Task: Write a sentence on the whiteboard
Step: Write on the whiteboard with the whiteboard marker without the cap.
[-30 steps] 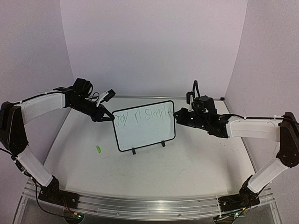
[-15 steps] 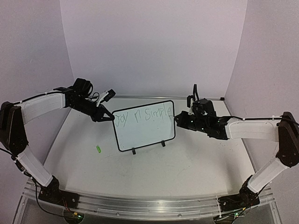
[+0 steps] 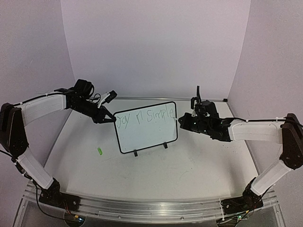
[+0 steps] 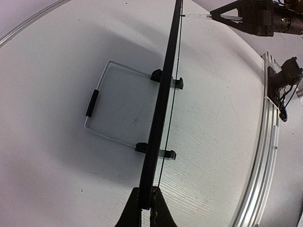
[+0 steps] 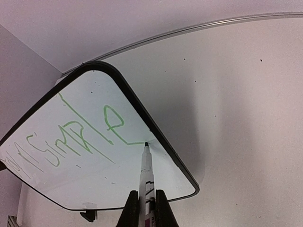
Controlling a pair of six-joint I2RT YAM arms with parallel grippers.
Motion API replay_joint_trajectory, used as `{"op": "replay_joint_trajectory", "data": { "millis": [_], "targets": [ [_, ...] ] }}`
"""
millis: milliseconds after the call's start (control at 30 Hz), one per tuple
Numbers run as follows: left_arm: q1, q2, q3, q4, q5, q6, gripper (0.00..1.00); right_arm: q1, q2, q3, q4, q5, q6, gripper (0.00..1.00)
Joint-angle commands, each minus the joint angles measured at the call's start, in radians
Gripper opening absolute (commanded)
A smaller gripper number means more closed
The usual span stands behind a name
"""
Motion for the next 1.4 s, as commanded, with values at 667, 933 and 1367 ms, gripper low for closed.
{"op": "replay_joint_trajectory", "data": {
  "millis": [667,933,1367],
  "targets": [
    [-0.010,0.001,0.006,-0.001,-0.123,0.062,0.00,0.024,-0.297,-0.062,-0.066,-0.165,-0.164,0.00],
    [-0.013,0.005,0.003,-0.004,-0.130,0.062,0.00,0.161,-0.231,0.015,-0.067,-0.140,-0.220,0.00],
    [-0.026,0.020,0.005,-0.006,-0.132,0.063,0.00,0.305,-0.017,0.139,0.060,-0.173,-0.213,0.00]
  ]
}}
